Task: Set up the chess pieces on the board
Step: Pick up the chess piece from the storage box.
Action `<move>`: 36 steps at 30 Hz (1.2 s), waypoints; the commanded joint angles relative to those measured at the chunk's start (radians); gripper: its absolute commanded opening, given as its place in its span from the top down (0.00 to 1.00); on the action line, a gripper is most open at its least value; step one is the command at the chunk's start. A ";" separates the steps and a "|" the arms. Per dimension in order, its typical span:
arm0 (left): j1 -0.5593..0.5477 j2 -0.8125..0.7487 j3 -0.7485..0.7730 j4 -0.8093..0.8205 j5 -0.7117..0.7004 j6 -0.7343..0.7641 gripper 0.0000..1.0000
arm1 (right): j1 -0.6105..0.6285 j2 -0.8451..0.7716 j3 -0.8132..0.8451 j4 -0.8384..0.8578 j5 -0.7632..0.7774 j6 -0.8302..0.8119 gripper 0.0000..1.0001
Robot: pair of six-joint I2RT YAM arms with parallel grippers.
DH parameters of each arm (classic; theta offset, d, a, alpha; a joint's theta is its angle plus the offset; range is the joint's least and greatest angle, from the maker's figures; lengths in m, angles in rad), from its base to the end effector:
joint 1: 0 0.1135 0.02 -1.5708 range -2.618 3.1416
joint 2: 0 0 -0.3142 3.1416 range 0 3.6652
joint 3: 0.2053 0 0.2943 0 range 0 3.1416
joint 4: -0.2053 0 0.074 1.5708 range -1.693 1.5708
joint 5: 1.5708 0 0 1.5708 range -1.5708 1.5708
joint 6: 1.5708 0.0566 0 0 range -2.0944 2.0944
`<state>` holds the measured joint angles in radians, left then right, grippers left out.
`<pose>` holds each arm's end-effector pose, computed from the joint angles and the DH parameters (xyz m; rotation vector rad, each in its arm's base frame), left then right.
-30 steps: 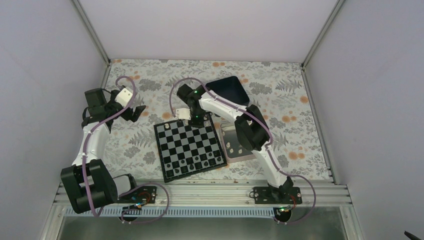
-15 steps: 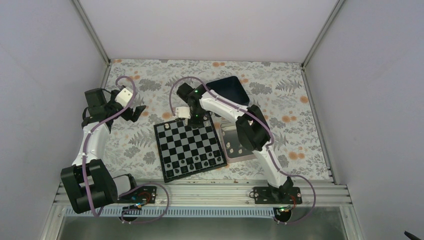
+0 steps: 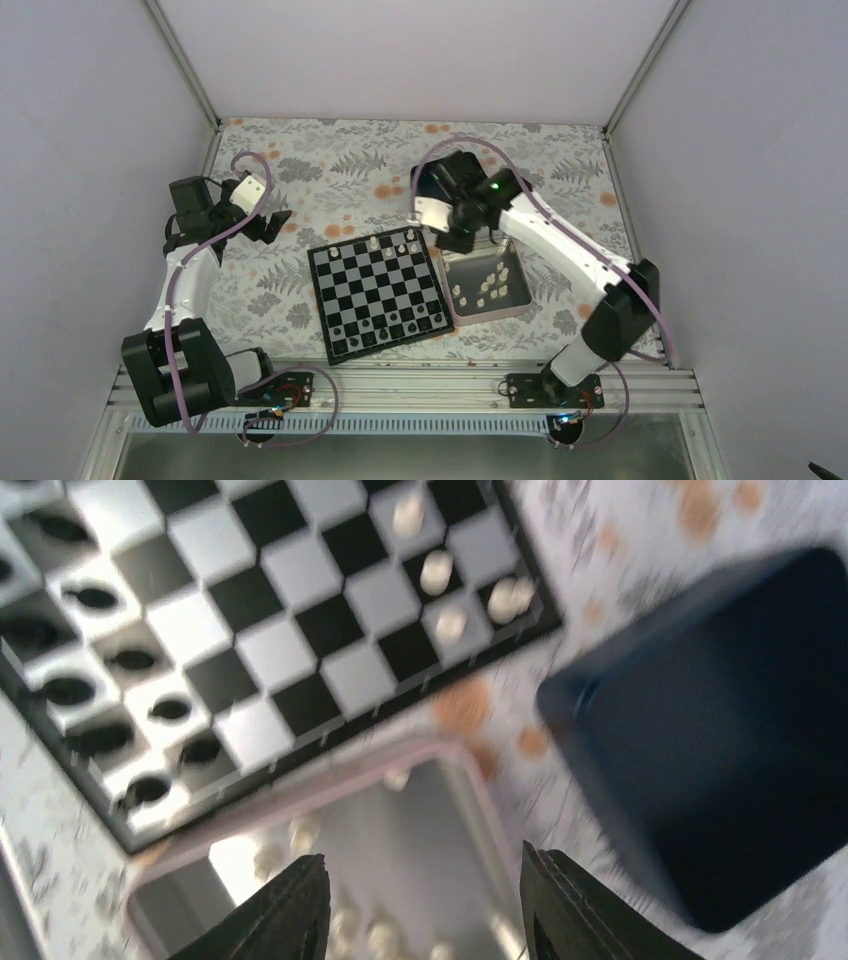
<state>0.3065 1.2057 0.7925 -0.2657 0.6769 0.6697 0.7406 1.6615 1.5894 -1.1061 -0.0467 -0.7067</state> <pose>0.2850 0.0530 0.2721 0.7124 1.9619 -0.1785 0.2861 0.2652 0.3449 -1.8297 2.0516 0.0734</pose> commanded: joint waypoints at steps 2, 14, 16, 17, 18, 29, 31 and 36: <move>0.003 0.016 -0.001 0.026 0.022 -0.005 0.00 | -0.039 -0.103 -0.294 0.053 0.016 0.026 0.51; 0.003 0.028 0.012 0.017 0.016 -0.013 0.00 | -0.052 -0.069 -0.502 0.235 -0.067 0.057 0.53; 0.003 0.022 0.005 0.020 0.013 -0.014 0.00 | -0.052 -0.053 -0.508 0.249 -0.073 0.052 0.52; 0.003 0.020 0.004 0.021 0.010 -0.013 0.00 | -0.052 -0.043 -0.508 0.253 -0.076 0.050 0.52; 0.003 0.022 0.003 0.021 0.009 -0.013 0.00 | -0.052 -0.031 -0.508 0.257 -0.077 0.049 0.52; 0.001 0.027 0.016 -0.004 0.031 0.002 0.00 | -0.063 0.011 -0.489 0.266 -0.071 0.062 0.53; -0.025 0.017 0.039 -0.033 0.011 0.025 0.00 | -0.080 -0.033 -0.483 0.263 -0.069 0.064 0.51; -0.238 0.026 0.238 -0.195 -0.123 0.085 0.00 | -0.200 -0.111 -0.479 0.261 -0.068 0.053 0.44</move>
<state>0.2077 1.2354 0.8570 -0.3466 0.6121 0.6933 0.6296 1.6272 1.0927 -0.8585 -0.1040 -0.6529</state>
